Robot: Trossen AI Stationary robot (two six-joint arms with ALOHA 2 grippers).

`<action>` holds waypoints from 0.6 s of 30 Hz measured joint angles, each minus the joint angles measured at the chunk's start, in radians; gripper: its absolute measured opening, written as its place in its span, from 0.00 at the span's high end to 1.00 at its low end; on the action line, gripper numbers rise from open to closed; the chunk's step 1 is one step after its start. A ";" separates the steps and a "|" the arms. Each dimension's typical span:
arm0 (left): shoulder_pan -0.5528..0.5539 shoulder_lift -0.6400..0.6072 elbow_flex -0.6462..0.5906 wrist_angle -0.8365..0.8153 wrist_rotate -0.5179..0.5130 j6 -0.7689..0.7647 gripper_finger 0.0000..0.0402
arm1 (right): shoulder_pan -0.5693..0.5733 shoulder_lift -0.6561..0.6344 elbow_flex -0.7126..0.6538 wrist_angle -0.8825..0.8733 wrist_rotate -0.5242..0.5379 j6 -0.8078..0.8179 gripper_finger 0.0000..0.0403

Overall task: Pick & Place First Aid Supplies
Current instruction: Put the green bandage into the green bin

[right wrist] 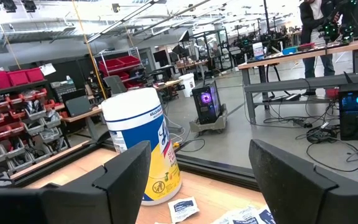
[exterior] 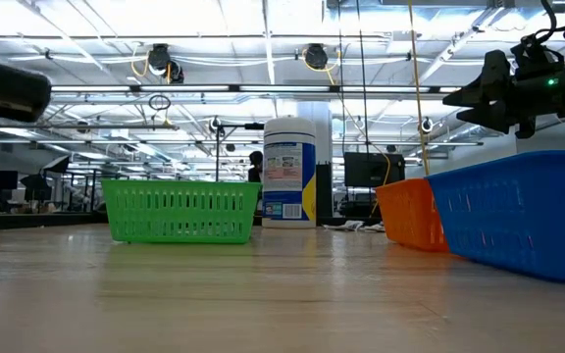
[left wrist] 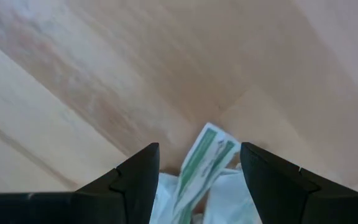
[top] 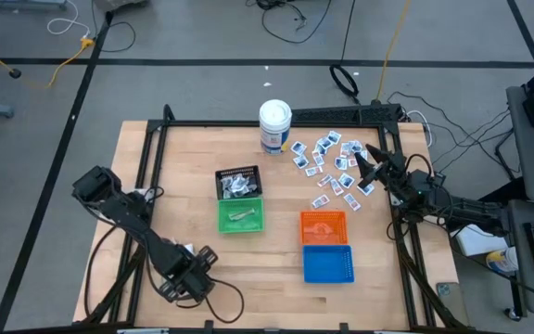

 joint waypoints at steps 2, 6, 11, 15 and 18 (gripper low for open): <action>0.000 0.000 -0.024 0.018 -0.007 0.003 0.43 | 0.000 0.000 0.000 0.000 0.000 0.000 0.34; 0.000 0.001 -0.076 0.029 -0.023 0.020 0.43 | 0.000 0.000 0.000 0.000 0.000 0.000 0.34; -0.005 0.001 -0.099 0.044 -0.039 0.023 0.43 | 0.000 0.000 0.000 0.000 0.000 0.000 0.34; -0.004 0.001 -0.100 0.060 -0.049 0.021 0.43 | 0.000 0.000 0.000 0.000 0.000 0.000 0.34; -0.004 0.001 -0.100 0.071 -0.057 0.022 0.43 | 0.000 0.000 0.000 0.000 0.000 0.000 0.34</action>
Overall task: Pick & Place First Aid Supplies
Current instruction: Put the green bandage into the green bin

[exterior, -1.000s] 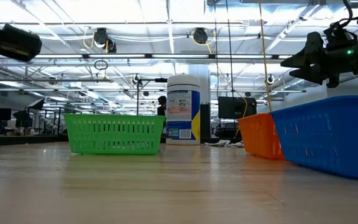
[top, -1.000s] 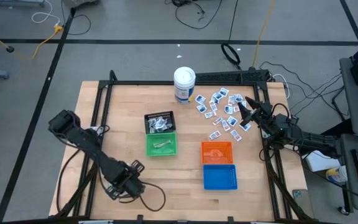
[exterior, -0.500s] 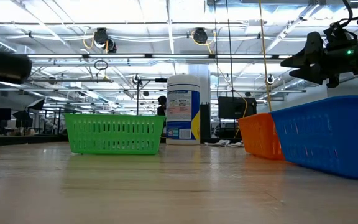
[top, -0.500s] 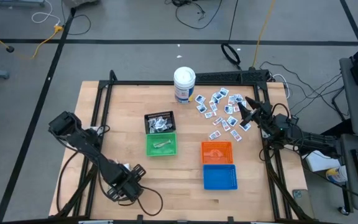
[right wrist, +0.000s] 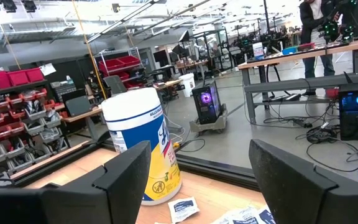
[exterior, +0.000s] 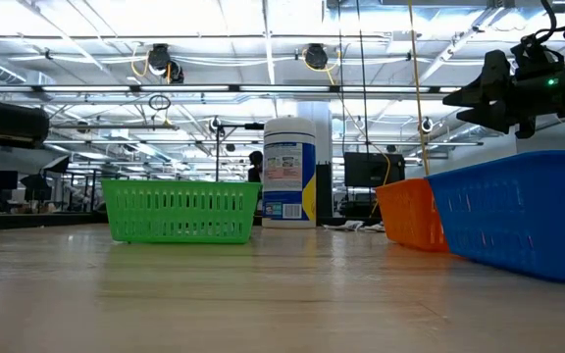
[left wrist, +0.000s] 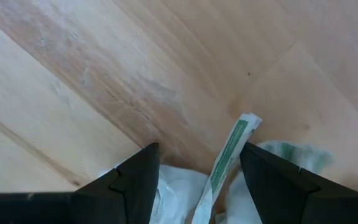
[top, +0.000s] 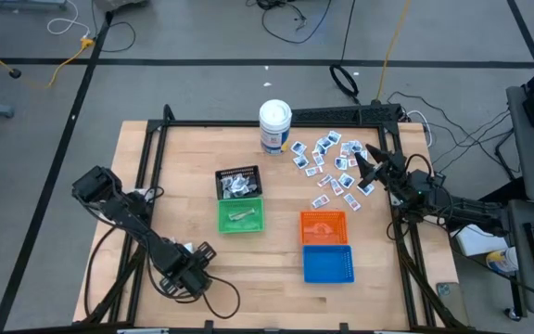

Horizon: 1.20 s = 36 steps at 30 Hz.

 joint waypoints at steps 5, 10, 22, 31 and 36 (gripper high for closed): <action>0.000 0.000 0.001 -0.003 -0.006 -0.002 0.43 | 0.000 0.000 0.000 0.000 0.000 0.000 0.34; -0.001 0.000 0.005 -0.001 -0.002 0.038 0.43 | 0.000 0.000 0.000 0.000 0.000 0.000 0.34; -0.005 0.000 0.006 -0.001 0.010 0.103 0.78 | 0.000 0.000 0.000 0.000 0.000 0.000 0.34; 0.000 -0.020 0.007 -0.002 0.044 0.059 0.97 | 0.000 0.000 0.000 0.000 0.000 0.000 0.34; 0.029 -0.086 0.015 -0.015 0.047 0.015 0.99 | 0.000 0.000 0.000 0.000 0.000 0.000 0.34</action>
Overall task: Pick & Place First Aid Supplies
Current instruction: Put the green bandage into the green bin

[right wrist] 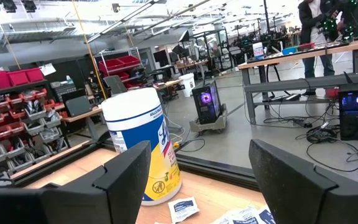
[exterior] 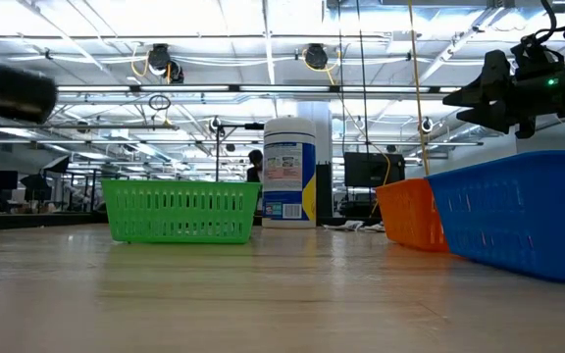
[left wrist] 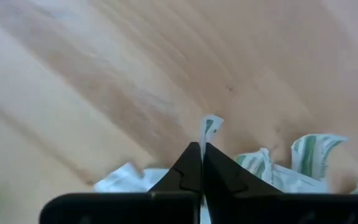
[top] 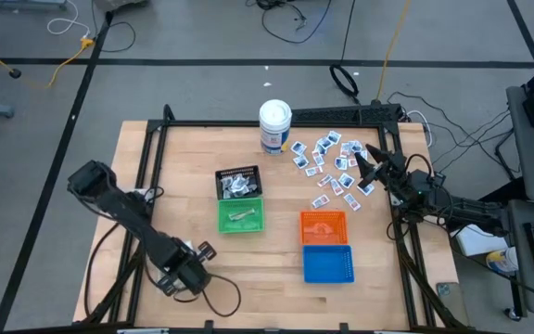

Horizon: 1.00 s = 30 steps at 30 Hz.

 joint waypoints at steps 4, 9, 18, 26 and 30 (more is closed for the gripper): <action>0.041 -0.078 0.002 -0.013 0.000 -0.077 0.99 | 0.000 0.000 0.000 0.000 0.000 0.000 0.34; 0.109 -0.166 0.002 -0.021 0.017 -0.247 0.99 | 0.000 0.000 0.000 0.000 0.000 0.000 0.34; 0.229 -0.219 0.002 -0.039 0.069 -0.555 0.99 | 0.000 0.000 0.000 0.000 0.000 0.000 0.34; 0.354 -0.205 0.023 -0.121 0.063 -0.620 1.00 | 0.000 0.000 0.000 0.000 0.000 0.000 0.34; 0.465 -0.125 0.119 -0.250 0.044 -0.570 1.00 | 0.000 0.000 0.000 0.000 0.000 0.000 0.34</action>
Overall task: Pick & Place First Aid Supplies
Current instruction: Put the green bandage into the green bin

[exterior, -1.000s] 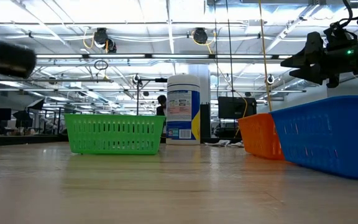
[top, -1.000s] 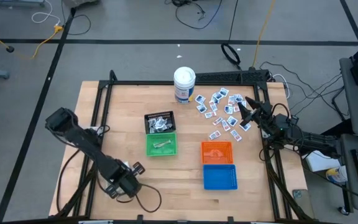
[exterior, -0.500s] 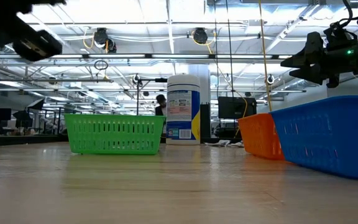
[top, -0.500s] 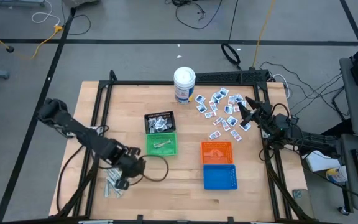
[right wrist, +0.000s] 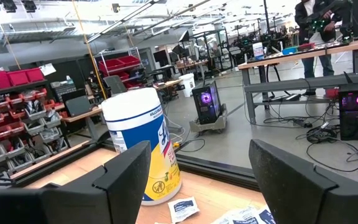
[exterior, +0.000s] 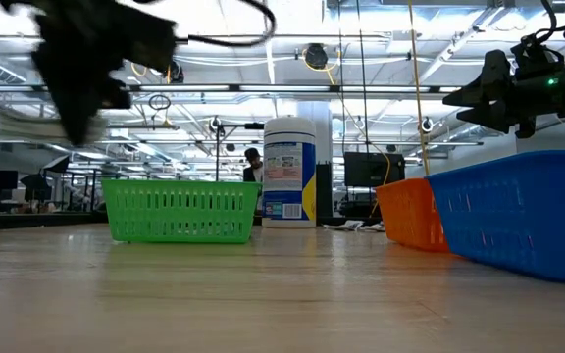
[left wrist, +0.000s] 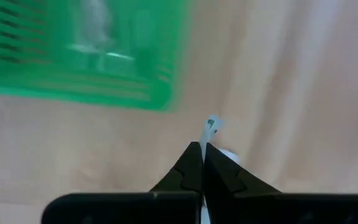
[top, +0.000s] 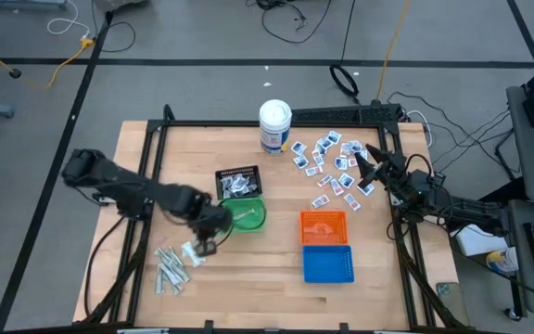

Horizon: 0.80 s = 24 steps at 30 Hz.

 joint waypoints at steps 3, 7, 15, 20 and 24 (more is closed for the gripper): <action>0.082 0.067 0.078 -0.077 -0.023 0.058 1.00 | 0.000 0.000 0.000 0.000 0.000 0.000 0.34; 0.166 0.153 0.188 -0.133 -0.030 0.121 1.00 | 0.000 0.000 0.000 0.000 0.000 0.000 0.34; 0.260 0.309 0.419 -0.202 -0.034 0.203 1.00 | 0.000 0.000 0.000 0.000 0.000 0.000 0.34; 0.265 0.395 0.444 -0.145 -0.059 0.202 1.00 | 0.000 0.000 0.000 0.000 0.000 0.000 0.34; 0.252 0.459 0.444 -0.123 -0.087 0.183 1.00 | 0.000 0.000 0.000 0.000 0.000 0.000 0.34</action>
